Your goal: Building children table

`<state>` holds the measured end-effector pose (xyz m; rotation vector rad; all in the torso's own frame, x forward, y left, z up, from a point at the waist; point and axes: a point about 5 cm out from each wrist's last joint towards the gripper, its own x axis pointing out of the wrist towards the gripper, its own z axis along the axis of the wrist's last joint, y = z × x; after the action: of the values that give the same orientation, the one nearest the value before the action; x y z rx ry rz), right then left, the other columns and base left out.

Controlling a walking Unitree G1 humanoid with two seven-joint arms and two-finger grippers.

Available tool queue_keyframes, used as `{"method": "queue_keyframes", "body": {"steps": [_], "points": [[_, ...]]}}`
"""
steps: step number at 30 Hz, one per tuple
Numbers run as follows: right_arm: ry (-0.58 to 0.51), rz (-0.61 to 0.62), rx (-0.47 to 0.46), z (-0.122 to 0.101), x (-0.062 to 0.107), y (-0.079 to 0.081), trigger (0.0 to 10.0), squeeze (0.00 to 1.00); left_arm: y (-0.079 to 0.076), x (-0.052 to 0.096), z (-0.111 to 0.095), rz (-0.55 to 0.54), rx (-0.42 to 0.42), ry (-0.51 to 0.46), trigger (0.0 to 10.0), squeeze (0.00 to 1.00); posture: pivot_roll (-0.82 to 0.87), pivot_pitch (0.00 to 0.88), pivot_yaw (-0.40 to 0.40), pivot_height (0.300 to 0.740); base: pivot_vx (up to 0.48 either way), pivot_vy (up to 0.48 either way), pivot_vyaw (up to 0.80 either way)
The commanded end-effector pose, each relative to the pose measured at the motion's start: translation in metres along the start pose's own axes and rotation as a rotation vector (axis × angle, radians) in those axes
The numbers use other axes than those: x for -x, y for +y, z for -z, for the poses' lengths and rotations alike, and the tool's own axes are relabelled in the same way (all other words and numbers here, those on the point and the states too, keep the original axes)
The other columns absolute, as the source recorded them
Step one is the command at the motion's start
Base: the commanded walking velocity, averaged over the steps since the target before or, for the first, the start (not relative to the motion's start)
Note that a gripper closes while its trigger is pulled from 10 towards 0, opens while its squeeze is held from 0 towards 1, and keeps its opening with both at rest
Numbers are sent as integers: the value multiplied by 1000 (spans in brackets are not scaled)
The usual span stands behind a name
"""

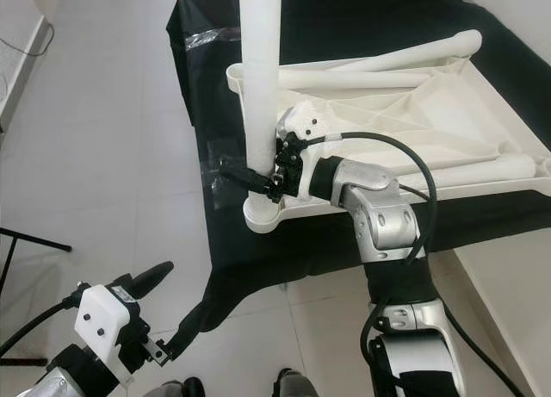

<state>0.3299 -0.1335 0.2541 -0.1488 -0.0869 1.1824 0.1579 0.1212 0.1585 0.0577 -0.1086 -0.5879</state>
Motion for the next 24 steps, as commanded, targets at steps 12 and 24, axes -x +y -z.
{"method": "queue_keyframes", "body": {"steps": [12,24], "points": [[-20,153,1,14,-6,34,0,0,-3,-2,4,10,24,4,10000,0,-74,233,-23,740,0,0,0],[159,824,-24,51,-9,79,0,0,2,-7,9,-1,30,3,10000,0,-95,203,-1,740,0,0,0]]}}
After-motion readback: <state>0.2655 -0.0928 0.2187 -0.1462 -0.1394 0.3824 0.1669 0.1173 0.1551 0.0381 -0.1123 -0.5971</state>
